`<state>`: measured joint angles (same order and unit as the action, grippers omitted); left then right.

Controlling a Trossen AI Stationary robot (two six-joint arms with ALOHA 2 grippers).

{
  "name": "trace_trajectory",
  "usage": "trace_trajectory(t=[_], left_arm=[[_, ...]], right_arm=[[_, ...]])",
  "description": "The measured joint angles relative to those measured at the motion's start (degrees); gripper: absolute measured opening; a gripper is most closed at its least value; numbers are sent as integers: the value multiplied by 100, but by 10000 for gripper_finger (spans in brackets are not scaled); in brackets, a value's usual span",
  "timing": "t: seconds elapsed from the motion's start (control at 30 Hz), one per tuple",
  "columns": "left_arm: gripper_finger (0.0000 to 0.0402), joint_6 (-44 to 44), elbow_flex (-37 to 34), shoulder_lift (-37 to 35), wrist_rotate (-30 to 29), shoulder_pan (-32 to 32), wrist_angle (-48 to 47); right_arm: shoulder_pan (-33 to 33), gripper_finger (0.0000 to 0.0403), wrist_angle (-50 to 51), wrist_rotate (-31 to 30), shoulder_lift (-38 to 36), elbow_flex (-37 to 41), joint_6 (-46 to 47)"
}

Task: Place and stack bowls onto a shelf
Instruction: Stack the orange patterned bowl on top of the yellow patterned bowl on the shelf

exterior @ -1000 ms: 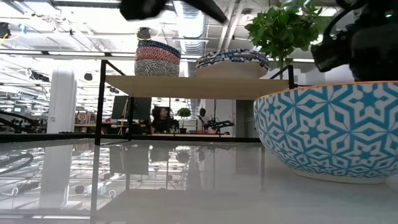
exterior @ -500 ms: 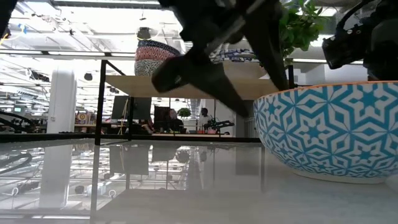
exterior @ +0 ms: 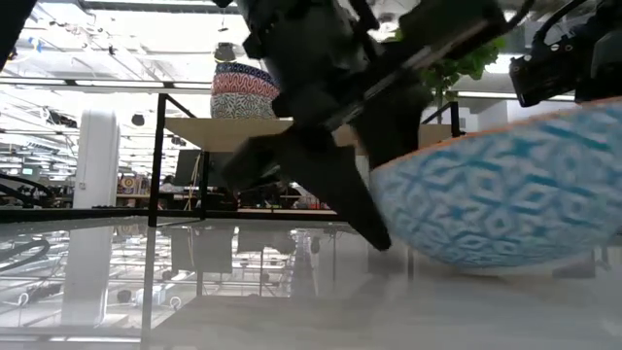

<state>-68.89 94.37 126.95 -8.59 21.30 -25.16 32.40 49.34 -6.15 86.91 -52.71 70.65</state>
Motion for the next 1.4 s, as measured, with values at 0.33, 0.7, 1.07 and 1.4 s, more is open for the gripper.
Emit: trace_trajectory(t=[0.33,0.7,1.07,1.4], left_arm=[[7,-188,0,-115,312,-26,-98],[5,202,629,-1241,461,-13,-1789],[6,-83,898,-3159,-804,-321,-4100],[6,-372,905,-4849,-2830,-1048,-5032]], right_arm=[[24,33,129,2,0,0,-2],[22,33,160,4,0,0,-15],[-18,33,112,7,0,0,-10],[-151,33,97,9,0,0,-4]])
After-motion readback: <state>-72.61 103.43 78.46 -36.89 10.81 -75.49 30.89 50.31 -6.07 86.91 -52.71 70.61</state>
